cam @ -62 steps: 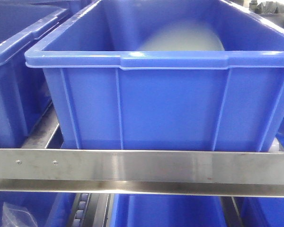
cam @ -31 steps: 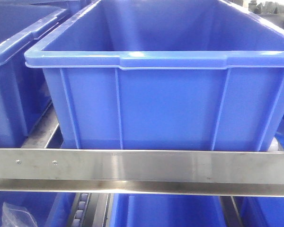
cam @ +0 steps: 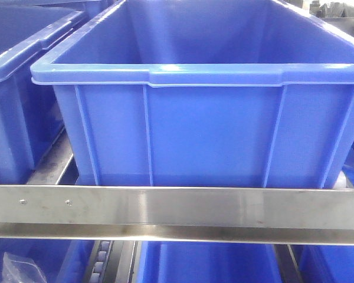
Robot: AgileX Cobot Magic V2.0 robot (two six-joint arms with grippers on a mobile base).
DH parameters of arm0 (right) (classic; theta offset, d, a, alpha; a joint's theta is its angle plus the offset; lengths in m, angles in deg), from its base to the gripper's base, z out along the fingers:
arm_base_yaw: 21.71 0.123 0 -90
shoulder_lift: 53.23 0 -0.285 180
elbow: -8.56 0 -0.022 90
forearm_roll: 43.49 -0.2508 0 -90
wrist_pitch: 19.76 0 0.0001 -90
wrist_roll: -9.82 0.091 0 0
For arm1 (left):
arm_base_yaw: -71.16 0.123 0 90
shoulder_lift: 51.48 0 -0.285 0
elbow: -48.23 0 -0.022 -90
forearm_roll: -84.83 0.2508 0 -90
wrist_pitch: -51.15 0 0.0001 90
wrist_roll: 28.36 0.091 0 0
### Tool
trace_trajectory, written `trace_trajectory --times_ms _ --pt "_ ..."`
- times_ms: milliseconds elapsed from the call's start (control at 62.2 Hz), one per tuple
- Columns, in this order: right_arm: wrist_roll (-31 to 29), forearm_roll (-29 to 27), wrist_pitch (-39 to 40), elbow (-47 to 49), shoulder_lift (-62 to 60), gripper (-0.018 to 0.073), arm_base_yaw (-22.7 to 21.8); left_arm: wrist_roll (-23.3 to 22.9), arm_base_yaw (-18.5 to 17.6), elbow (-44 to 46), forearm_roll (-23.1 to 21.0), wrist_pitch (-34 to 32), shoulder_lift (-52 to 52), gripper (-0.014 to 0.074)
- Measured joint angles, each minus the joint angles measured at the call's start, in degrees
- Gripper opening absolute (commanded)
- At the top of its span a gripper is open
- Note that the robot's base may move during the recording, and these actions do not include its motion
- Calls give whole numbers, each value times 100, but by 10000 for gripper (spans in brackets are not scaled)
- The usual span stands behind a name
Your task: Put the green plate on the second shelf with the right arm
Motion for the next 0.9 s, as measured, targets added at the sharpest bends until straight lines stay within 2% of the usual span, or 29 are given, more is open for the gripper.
trace_trajectory --times_ms 498,804,900 --pt "0 46 -115 -138 -187 54 -44 0 0 0 0 0 0 124" --pt "0 60 -400 -1836 -1613 54 -574 0 0 0 0 0 0 124" --pt "0 62 -389 -2250 -1727 54 -629 0 0 0 0 0 0 124"
